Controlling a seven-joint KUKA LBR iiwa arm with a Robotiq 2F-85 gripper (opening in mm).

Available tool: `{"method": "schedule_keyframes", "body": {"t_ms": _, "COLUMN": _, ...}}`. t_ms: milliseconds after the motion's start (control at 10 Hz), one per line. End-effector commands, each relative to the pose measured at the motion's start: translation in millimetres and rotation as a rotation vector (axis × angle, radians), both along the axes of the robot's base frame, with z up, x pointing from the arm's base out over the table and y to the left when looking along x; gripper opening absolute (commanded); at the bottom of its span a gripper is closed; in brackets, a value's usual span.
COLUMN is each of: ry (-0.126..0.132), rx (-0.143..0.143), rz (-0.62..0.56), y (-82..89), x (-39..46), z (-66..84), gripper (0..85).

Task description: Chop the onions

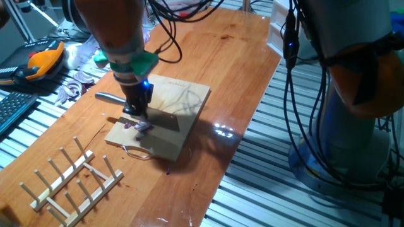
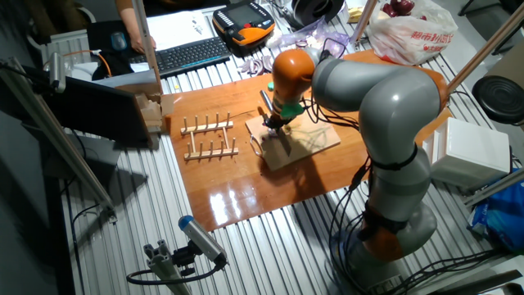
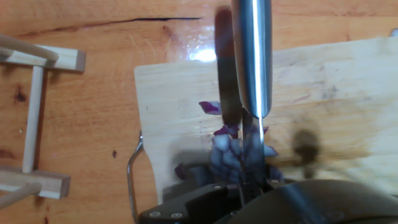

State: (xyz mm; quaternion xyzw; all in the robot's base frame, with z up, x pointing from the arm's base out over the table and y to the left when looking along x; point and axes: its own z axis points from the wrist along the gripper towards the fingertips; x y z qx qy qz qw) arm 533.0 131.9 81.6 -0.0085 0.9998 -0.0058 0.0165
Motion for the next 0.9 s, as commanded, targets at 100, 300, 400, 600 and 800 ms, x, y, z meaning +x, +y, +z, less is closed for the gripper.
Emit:
{"method": "schedule_keyframes", "body": {"t_ms": 100, "ry": -0.007, "rx": 0.008, "rz": -0.001, "y": 1.5, "x": -1.5, "z": -8.2, "gripper": 0.0}}
{"method": "schedule_keyframes", "body": {"t_ms": 300, "ry": -0.036, "rx": 0.022, "rz": 0.008, "y": 2.2, "x": -1.2, "z": -26.2, "gripper": 0.0}}
{"method": "schedule_keyframes", "body": {"t_ms": 400, "ry": -0.039, "rx": 0.017, "rz": 0.01, "y": 2.7, "x": -0.6, "z": -25.6, "gripper": 0.0}}
{"method": "schedule_keyframes", "body": {"t_ms": 600, "ry": 0.0, "rx": -0.003, "rz": 0.005, "y": 3.6, "x": -1.3, "z": -0.1, "gripper": 0.0}}
{"method": "schedule_keyframes", "body": {"t_ms": 800, "ry": 0.011, "rx": -0.01, "rz": -0.003, "y": 2.3, "x": -3.6, "z": 11.9, "gripper": 0.0}}
